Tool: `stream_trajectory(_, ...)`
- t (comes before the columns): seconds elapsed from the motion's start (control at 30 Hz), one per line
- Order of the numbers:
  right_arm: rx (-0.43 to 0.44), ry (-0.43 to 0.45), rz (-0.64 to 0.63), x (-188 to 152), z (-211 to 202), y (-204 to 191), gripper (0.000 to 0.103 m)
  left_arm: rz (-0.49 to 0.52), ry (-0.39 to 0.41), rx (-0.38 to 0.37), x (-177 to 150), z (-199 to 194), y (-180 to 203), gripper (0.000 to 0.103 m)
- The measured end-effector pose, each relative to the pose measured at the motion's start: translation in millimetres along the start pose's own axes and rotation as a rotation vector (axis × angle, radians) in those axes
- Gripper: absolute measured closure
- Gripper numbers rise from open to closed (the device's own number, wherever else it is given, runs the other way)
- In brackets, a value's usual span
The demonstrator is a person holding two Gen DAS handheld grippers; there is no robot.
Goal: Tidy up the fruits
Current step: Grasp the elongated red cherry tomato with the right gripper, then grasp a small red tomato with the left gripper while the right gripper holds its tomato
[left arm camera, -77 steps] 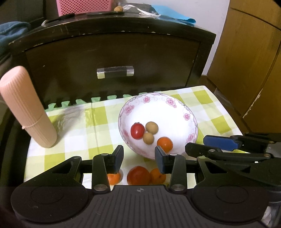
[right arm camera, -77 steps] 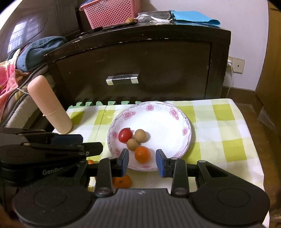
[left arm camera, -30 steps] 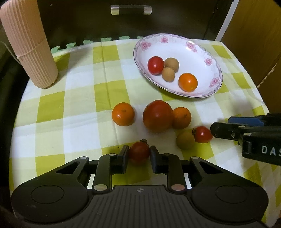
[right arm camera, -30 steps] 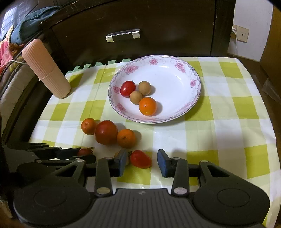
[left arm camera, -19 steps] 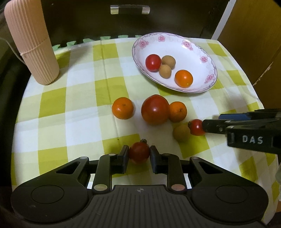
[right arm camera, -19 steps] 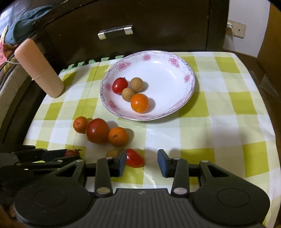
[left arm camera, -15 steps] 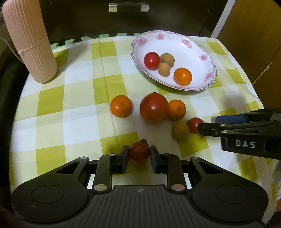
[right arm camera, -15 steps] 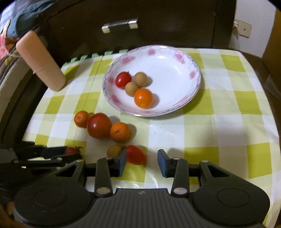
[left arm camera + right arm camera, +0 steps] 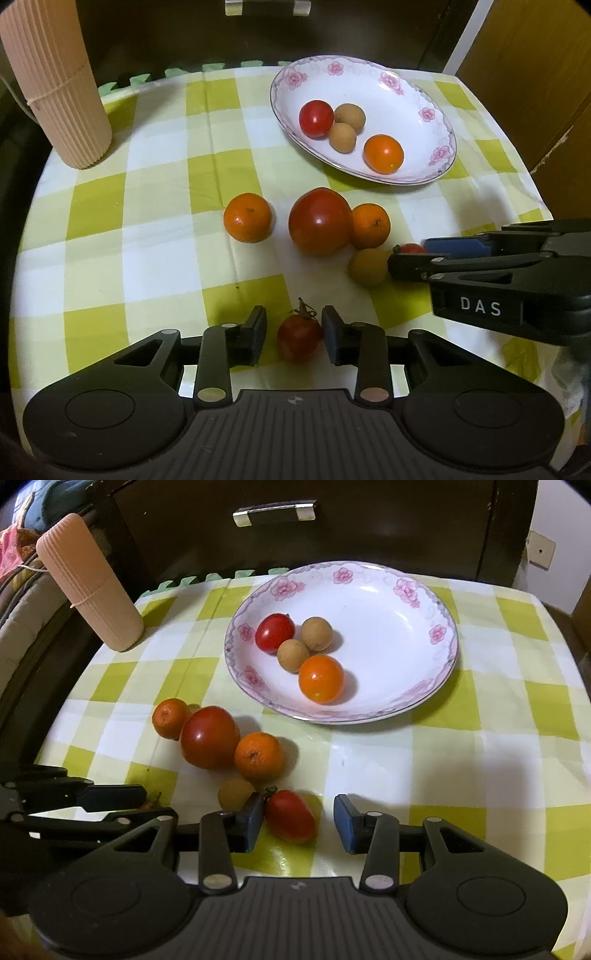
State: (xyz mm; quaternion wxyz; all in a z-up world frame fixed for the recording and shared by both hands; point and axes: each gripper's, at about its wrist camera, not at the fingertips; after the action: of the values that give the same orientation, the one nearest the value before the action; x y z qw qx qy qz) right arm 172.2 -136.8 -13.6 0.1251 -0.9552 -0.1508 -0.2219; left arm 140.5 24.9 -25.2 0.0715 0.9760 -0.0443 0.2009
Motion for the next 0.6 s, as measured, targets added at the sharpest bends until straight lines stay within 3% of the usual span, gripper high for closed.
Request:
stream_trajectory(0.1, 0.005, 0.006, -0.010, -1.2, -2.7, -4.0, 0.074, 0.001, 0.002, 0.000, 0.3, -0.2, -0.4, 0.063)
stream_trajectory(0.27, 0.001, 0.003, -0.013, -8.2, -13.2, -6.5, 0.074, 0.021, 0.005, 0.004, -2.5, -2.8, 4.0, 0.070)
stream_trajectory(0.6, -0.009, -0.031, 0.010, -40.9, -40.7, 1.0, 0.074, 0.069, 0.010, -0.008, -20.3, -18.3, 17.9, 0.069)
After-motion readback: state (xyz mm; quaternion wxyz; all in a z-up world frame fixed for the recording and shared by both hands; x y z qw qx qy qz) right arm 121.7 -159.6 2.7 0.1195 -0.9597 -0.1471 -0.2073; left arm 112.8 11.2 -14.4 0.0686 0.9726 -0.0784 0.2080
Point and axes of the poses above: each gripper's, at about its wrist camera, not at the fingertips, and z roughly the way its jaws point, y to its right, x to its top, and after that the axes turned 1 degree about -y, right-handed
